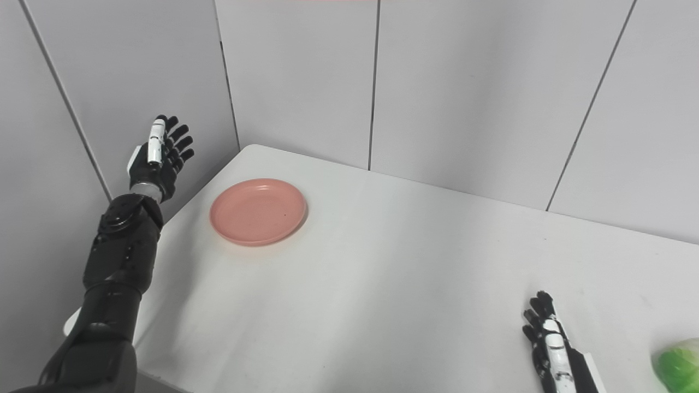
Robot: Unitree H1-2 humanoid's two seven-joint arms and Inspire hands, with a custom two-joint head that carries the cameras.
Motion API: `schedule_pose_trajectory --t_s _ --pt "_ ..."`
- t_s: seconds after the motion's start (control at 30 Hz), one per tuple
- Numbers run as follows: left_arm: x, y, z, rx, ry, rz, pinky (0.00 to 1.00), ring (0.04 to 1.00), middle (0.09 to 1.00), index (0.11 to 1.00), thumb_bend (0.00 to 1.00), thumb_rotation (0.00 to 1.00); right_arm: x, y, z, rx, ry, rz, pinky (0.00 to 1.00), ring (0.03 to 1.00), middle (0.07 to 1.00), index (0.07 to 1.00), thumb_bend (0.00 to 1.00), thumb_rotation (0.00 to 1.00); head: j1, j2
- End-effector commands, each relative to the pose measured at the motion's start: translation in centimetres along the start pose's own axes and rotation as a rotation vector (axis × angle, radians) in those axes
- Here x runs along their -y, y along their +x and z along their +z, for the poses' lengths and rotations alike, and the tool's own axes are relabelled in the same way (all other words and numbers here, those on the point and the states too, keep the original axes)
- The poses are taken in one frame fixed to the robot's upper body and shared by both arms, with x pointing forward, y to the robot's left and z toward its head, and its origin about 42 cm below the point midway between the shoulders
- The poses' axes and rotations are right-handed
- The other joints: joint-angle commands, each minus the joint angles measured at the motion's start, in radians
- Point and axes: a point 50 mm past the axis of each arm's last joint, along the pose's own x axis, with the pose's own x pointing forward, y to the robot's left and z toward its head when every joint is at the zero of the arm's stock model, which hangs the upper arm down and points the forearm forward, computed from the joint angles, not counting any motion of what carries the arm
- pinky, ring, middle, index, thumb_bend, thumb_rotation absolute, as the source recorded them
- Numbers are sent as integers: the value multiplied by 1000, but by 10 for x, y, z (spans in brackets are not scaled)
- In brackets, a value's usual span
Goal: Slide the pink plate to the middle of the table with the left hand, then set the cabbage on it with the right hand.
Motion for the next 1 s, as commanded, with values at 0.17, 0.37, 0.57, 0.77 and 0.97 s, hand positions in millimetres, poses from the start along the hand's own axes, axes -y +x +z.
schedule_pose_trajectory --t_s 0.17,0.37,0.57,0.77,0.97 --pt "0 11 20 83 0 -16 930 916 922 914 343 1000 3 -3 3 -29 -9 -4 1000 1000 1000 1000 60 1000 -1 5" --pt "1 11 2 49 -14 -17 923 921 923 912 346 1000 3 -4 3 -27 -9 -6 1000 1000 1000 1000 63 1000 -2 10" --pt "4 10 -13 20 4 -9 941 921 918 911 346 1000 2 -4 3 -28 -4 -8 1000 1000 1000 1000 71 1000 -5 15" --pt "3 6 -29 -17 -17 -5 941 926 923 917 354 1000 2 -6 5 -31 -1 -4 1000 1000 1000 1000 74 1000 -6 19" --pt "1 3 -46 -50 -16 -4 929 930 924 919 345 1000 2 -6 5 -28 -4 -5 1000 1000 1000 1000 71 1000 -7 21"
